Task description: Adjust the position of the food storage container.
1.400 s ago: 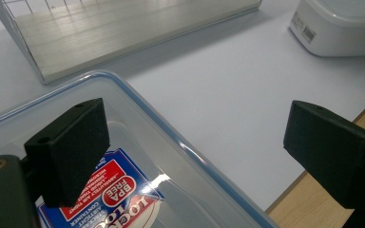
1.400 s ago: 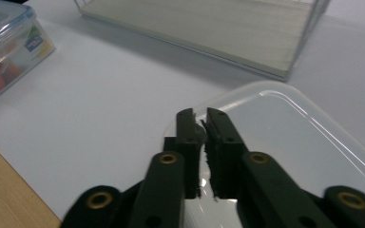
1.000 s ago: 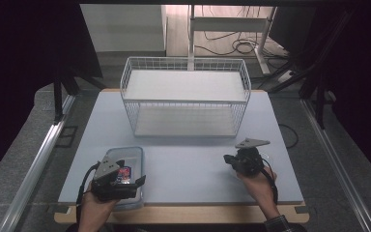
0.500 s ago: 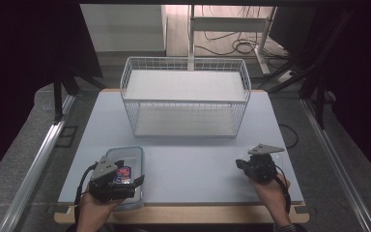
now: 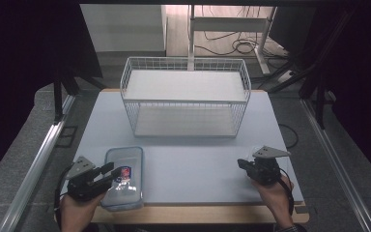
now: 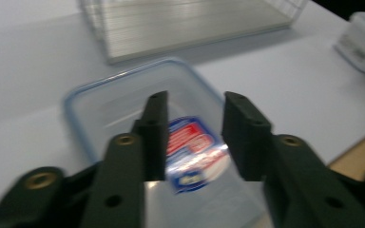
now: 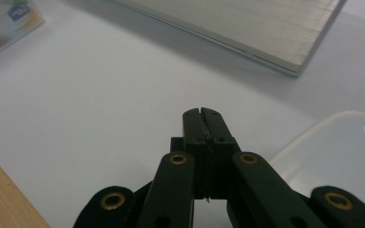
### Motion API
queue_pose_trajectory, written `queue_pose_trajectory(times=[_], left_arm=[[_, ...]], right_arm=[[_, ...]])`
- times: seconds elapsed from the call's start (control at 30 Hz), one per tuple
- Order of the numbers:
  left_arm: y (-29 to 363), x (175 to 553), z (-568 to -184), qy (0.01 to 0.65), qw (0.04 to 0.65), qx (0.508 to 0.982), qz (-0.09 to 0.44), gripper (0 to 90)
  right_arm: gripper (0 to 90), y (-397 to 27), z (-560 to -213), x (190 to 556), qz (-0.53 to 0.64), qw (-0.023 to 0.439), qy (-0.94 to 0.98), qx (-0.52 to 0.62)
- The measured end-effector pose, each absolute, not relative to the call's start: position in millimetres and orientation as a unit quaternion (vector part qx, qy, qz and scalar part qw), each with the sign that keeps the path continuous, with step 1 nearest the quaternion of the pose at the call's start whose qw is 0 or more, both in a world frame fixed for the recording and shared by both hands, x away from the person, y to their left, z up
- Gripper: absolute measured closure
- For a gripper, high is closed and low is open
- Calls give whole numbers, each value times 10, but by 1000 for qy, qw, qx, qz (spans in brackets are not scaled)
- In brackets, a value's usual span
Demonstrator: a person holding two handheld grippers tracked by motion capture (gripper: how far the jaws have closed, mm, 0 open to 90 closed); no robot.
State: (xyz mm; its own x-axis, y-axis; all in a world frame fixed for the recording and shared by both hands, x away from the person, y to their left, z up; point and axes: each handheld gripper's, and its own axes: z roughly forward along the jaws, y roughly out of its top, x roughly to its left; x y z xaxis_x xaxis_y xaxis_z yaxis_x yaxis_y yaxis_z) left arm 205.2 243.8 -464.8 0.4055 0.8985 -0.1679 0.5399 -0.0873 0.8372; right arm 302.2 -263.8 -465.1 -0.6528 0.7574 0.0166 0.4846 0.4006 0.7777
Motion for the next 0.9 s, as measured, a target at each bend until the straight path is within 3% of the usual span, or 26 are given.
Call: queue_pose_trajectory(times=[0.13,0.23,0.5,0.77,0.9], left_arm=[[2637,2039,-4737,530,422,704,215,843],[2752,2035,-4852,541,399,708,216,882],[2752,1983,-5194,557,328,747,155,891],[2586,1936,-5271,544,304,769,142,900],[2461,1962,-5253,526,320,778,126,900]], right_arm=[[894,-2603,-4668,3001,396,180,820,372],[894,-2580,-4674,2985,395,179,823,368],[894,-2543,-4710,2921,395,165,827,365],[893,-2527,-4722,2888,396,159,828,364],[892,-2523,-4719,2881,398,156,827,364]])
